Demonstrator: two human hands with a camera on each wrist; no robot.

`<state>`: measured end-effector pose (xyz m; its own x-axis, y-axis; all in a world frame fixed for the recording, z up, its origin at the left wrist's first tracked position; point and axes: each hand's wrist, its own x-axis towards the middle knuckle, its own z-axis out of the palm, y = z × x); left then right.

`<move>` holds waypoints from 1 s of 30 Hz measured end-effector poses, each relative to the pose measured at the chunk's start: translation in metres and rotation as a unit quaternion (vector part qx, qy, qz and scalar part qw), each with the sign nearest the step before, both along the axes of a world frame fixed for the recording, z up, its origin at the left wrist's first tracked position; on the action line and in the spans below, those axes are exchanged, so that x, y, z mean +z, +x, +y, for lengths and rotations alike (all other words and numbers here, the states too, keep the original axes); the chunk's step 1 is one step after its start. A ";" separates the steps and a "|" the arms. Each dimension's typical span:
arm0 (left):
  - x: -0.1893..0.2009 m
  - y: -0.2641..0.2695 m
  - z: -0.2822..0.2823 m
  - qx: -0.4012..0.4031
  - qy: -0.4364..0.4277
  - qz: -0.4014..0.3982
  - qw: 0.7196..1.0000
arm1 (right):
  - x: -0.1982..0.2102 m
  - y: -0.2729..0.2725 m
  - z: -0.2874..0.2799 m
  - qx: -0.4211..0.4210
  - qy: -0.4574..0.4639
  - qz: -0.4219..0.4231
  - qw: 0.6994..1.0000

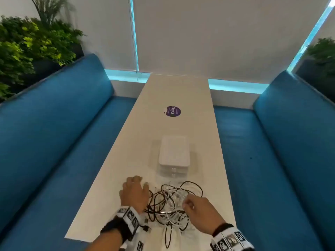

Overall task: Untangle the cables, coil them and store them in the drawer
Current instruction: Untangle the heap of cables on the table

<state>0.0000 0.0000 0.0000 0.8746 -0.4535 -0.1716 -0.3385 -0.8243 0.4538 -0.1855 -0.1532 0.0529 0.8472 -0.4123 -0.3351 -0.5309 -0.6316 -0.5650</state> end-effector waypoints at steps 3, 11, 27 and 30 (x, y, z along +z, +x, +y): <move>-0.012 0.015 0.010 0.050 0.132 0.043 0.989 | -0.009 0.012 0.008 0.030 -0.032 -0.012 0.999; -0.016 0.021 0.008 0.021 0.142 0.036 0.989 | -0.007 0.041 0.024 0.066 -0.086 -0.024 0.994; 0.018 -0.037 0.004 -0.116 -0.192 -0.116 0.968 | -0.005 0.072 0.042 -0.028 -0.021 -0.111 0.993; 0.019 -0.044 -0.001 -0.137 -0.195 -0.106 0.965 | -0.007 0.073 0.035 -0.027 -0.040 -0.119 0.992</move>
<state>-0.0443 -0.0007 0.0190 0.7093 -0.6668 0.2288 -0.6389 -0.4707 0.6085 -0.1122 -0.1180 0.0458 0.8747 -0.4756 -0.0932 -0.4225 -0.6541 -0.6275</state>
